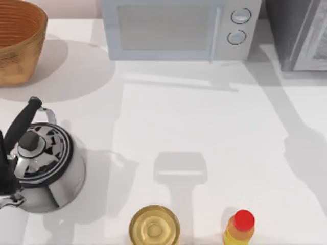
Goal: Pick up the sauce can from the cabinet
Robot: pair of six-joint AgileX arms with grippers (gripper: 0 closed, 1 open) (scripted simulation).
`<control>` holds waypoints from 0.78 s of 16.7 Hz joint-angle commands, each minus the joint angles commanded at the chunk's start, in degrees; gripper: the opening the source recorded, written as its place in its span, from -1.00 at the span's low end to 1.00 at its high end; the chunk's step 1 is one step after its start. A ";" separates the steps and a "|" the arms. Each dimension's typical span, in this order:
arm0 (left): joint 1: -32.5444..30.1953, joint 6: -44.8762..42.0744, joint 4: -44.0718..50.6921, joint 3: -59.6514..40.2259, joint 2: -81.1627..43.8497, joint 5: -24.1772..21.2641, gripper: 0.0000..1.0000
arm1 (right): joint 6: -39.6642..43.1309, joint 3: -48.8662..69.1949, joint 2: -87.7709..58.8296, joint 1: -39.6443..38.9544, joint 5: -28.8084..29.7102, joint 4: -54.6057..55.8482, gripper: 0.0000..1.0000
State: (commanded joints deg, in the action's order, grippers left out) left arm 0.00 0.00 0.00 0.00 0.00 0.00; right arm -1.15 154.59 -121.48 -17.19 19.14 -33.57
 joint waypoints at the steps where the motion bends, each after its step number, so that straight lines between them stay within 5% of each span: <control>1: 0.00 0.00 0.00 0.00 0.00 0.00 1.00 | 0.00 0.00 0.00 0.00 0.00 0.00 -1.00; 13: 0.00 0.00 0.00 0.00 0.00 0.00 1.00 | 0.15 -10.21 13.34 -5.66 5.62 -3.30 -1.00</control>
State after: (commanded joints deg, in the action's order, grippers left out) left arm 0.00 0.00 0.00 0.00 0.00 0.00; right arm -1.00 144.38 -108.15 -22.84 24.77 -36.87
